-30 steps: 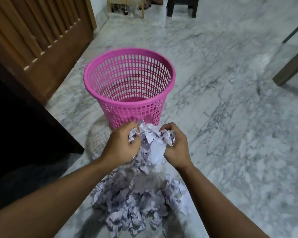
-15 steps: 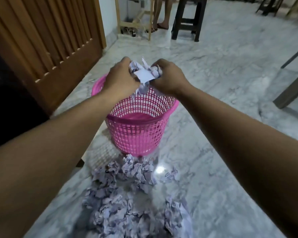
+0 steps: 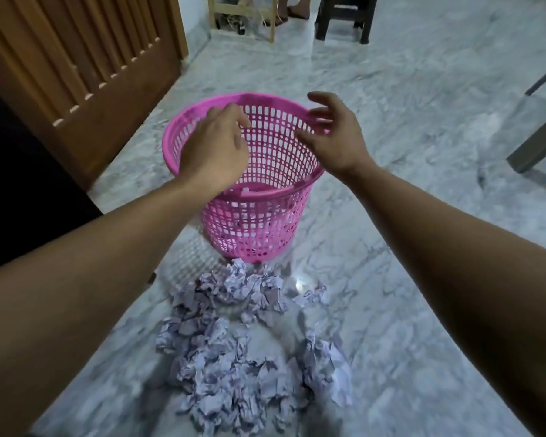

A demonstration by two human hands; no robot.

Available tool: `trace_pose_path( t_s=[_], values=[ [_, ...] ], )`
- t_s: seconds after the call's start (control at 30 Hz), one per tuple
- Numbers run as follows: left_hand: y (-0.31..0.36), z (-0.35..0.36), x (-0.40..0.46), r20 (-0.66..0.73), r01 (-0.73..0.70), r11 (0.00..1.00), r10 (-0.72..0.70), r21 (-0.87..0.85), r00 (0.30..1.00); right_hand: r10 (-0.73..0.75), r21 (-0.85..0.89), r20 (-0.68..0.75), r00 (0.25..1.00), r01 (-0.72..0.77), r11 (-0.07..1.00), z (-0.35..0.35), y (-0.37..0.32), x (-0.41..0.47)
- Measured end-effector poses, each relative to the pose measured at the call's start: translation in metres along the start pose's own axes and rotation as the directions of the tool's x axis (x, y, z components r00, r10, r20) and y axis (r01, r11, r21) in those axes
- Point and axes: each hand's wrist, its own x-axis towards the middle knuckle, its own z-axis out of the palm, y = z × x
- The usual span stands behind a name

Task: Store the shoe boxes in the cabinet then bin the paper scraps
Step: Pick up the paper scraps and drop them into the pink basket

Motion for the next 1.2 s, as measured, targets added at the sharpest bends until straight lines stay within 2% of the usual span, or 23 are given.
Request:
trace_pose_path(
  t_s=[0.07, 0.13, 0.2, 0.27, 0.3, 0.33, 0.4, 0.43, 0.47, 0.53, 0.67, 0.83, 0.97, 1.1, 1.2],
  values=[
    [0.003, -0.008, -0.033, 0.014, -0.153, 0.973, 0.158, -0.174, 0.987, 0.018, 0.153, -0.231, 0.973, 0.018, 0.988, -0.008, 0.022, -0.022],
    [-0.001, -0.008, -0.073, 0.051, -0.273, 0.922, 0.298, -0.275, 0.953, 0.139, 0.266, -0.407, 0.903, -0.028, 0.964, -0.011, 0.052, -0.05],
    [-0.013, 0.001, -0.115, 0.104, -0.322, 0.905, 0.362, -0.279, 0.927, 0.258, 0.27, -0.433, 0.864, -0.148, 0.951, -0.008, 0.09, -0.087],
    [-0.04, 0.027, -0.152, 0.267, -0.341, 0.91, 0.398, -0.235, 0.878, 0.333, 0.164, -0.29, 0.897, -0.296, 0.941, 0.005, 0.131, -0.127],
    [-0.057, 0.041, -0.167, 0.397, -0.306, 0.932, 0.36, -0.194, 0.844, 0.354, 0.063, -0.17, 0.92, -0.348, 0.935, 0.013, 0.15, -0.147],
    [-0.076, 0.056, -0.178, 0.539, -0.245, 0.962, 0.269, -0.117, 0.798, 0.378, -0.057, -0.038, 0.925, -0.38, 0.923, 0.023, 0.166, -0.166],
    [-0.112, 0.08, -0.193, 0.764, -0.173, 0.978, 0.022, 0.117, 0.645, 0.457, -0.254, 0.201, 0.866, -0.405, 0.878, 0.046, 0.183, -0.195],
    [-0.126, 0.089, -0.198, 0.81, -0.168, 0.961, -0.085, 0.221, 0.581, 0.491, -0.314, 0.272, 0.827, -0.407, 0.858, 0.057, 0.186, -0.206],
    [-0.138, 0.098, -0.201, 0.822, -0.163, 0.943, -0.158, 0.29, 0.547, 0.513, -0.368, 0.305, 0.802, -0.398, 0.84, 0.068, 0.187, -0.215],
    [-0.154, 0.113, -0.203, 0.804, -0.139, 0.93, -0.211, 0.34, 0.556, 0.521, -0.471, 0.344, 0.781, -0.336, 0.815, 0.088, 0.185, -0.227],
    [-0.164, 0.134, -0.195, 0.75, -0.132, 0.945, -0.149, 0.301, 0.645, 0.432, -0.583, 0.481, 0.763, -0.089, 0.807, 0.118, 0.176, -0.234],
    [-0.164, 0.147, -0.202, 0.777, -0.165, 0.968, -0.046, 0.19, 0.627, 0.303, -0.577, 0.555, 0.775, 0.096, 0.811, 0.148, 0.176, -0.228],
    [-0.157, 0.156, -0.213, 0.764, -0.165, 0.971, -0.025, 0.172, 0.645, 0.171, -0.631, 0.557, 0.813, 0.281, 0.723, 0.161, 0.187, -0.24],
    [-0.143, 0.157, -0.223, 0.743, -0.105, 0.983, -0.043, 0.151, 0.668, 0.013, -0.594, 0.5, 0.866, 0.333, 0.732, 0.164, 0.194, -0.255],
    [-0.133, 0.154, -0.222, 0.755, -0.079, 0.992, -0.022, 0.098, 0.655, 0.078, -0.525, 0.544, 0.835, 0.266, 0.809, 0.157, 0.189, -0.255]
  ],
)
